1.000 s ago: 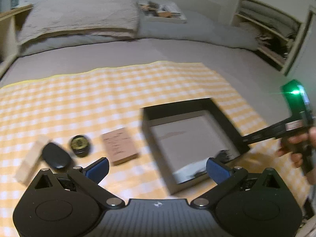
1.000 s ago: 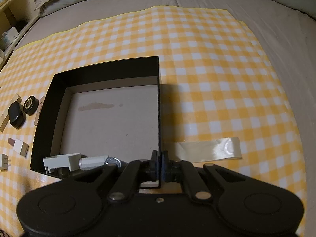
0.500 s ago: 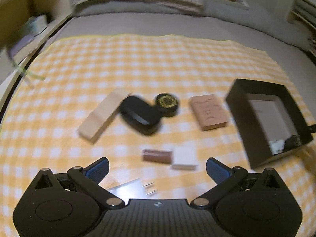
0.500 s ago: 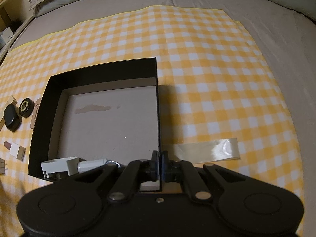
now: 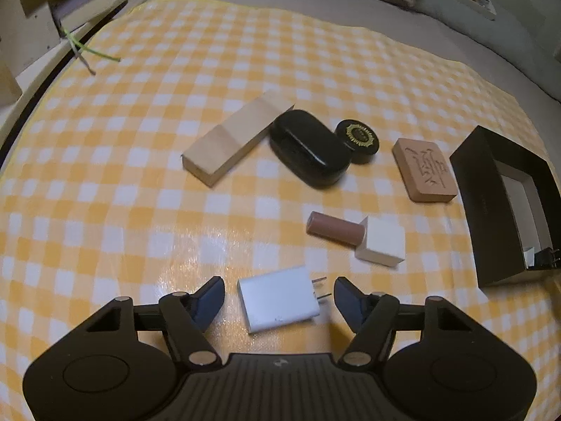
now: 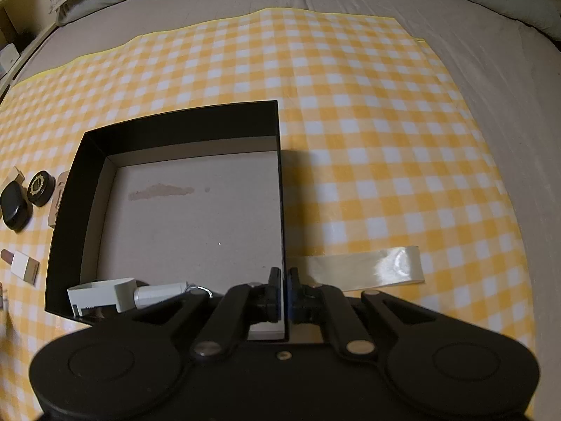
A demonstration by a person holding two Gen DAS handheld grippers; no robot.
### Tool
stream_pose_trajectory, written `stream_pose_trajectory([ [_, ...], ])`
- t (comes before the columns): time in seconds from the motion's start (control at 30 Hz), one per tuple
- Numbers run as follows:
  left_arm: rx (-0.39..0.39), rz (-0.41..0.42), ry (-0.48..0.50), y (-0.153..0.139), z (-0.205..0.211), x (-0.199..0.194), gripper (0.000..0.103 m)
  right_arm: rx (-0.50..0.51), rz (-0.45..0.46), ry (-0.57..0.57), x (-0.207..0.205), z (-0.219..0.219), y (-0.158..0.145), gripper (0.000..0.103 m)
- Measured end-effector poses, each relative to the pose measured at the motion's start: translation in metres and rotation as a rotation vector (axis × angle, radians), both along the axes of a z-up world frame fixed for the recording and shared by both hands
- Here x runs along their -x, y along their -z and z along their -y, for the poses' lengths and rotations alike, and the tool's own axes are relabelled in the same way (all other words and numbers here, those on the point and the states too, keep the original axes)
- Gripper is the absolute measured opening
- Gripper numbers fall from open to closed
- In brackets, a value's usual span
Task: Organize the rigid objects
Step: 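Return the left tool to the mat and grasp the white charger, then carry the white charger into the black box and open the left gripper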
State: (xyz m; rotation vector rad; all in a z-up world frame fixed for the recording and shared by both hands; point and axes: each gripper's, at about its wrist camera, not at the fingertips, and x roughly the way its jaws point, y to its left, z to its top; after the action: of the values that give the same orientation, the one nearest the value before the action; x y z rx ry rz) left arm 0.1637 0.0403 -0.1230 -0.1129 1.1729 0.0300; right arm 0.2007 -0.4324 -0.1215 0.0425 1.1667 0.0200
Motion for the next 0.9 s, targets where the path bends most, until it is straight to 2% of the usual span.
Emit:
stream_pose_trajectory([
  [0.13, -0.007, -0.015, 0.007, 0.004, 0.001, -0.002, 0.054, 0.000, 0.000, 0.000, -0.001, 0.000, 0.000, 0.004],
  [0.23, -0.033, -0.017, 0.047, 0.005, 0.004, -0.002, 0.053, -0.001, -0.001, 0.000, -0.001, 0.000, 0.000, 0.004],
  [0.37, -0.002, -0.008, 0.052, 0.003, 0.004, -0.005, 0.052, -0.001, -0.001, 0.001, -0.001, 0.000, 0.000, 0.004],
  [0.67, 0.102, 0.093, 0.070, -0.020, 0.025, -0.014, 0.052, -0.006, 0.001, 0.002, 0.000, 0.000, -0.001, 0.004],
  [0.9, 0.178, 0.198, 0.201, -0.045, 0.085, -0.030, 0.052, -0.038, 0.019, 0.011, 0.005, 0.005, -0.005, 0.003],
])
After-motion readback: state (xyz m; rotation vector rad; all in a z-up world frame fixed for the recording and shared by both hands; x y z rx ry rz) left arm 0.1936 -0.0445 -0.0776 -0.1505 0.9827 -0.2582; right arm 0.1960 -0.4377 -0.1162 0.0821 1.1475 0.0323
